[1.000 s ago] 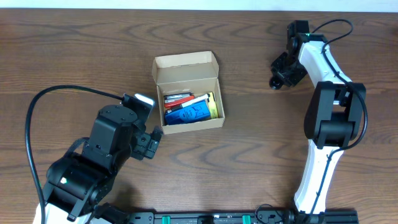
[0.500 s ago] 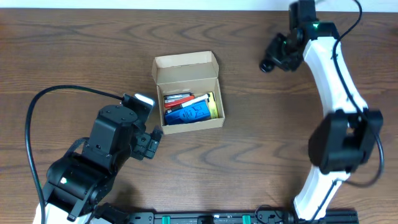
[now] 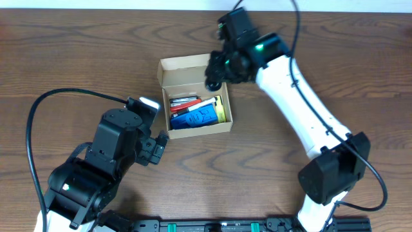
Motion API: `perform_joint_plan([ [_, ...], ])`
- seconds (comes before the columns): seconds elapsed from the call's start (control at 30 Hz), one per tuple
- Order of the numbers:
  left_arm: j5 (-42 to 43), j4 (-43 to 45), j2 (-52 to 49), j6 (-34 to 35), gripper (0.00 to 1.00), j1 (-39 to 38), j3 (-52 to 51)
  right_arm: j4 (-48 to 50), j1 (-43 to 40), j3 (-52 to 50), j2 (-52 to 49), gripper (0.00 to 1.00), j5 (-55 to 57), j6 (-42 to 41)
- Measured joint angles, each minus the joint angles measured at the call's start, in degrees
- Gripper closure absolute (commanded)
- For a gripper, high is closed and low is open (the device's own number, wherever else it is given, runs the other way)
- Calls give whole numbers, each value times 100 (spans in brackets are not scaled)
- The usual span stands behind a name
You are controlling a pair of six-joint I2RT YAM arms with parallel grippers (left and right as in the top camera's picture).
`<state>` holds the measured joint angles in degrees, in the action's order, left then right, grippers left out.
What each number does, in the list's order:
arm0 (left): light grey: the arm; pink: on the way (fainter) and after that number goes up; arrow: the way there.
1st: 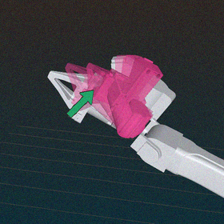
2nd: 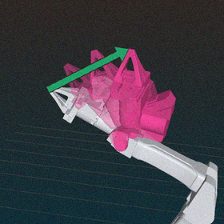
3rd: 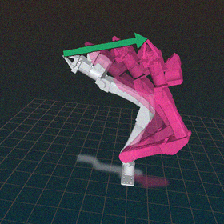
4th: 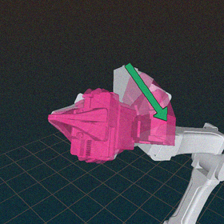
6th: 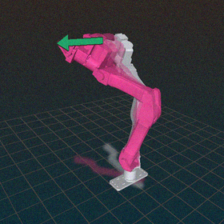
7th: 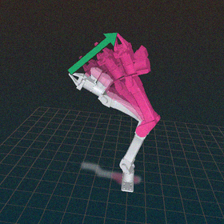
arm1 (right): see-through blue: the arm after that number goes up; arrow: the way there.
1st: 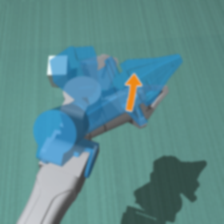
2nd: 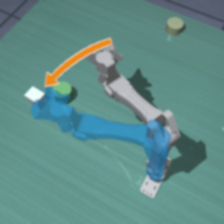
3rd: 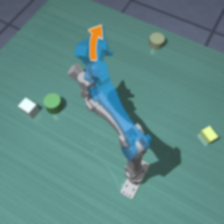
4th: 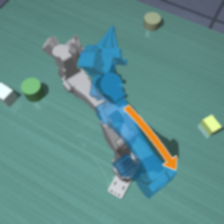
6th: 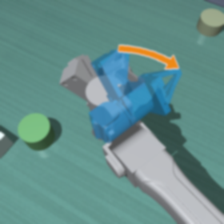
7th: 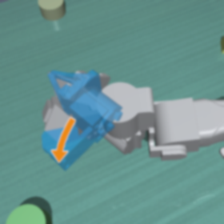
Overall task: Pack container
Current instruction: 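Carry the tape dispenser into the box and release it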
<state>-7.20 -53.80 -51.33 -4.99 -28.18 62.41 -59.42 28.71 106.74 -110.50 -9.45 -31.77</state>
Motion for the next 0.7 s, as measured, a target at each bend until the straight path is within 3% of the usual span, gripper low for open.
perform_joint_plan([
  [0.23, 0, 0, 0, 0, 5, 0, 0, -181, 551, 0, -181, 99, 404, 483],
  [0.7, 0, 0, 0, 0, 5, 0, 0, -299, 645, -4, -1178, 99, 551, 811],
])
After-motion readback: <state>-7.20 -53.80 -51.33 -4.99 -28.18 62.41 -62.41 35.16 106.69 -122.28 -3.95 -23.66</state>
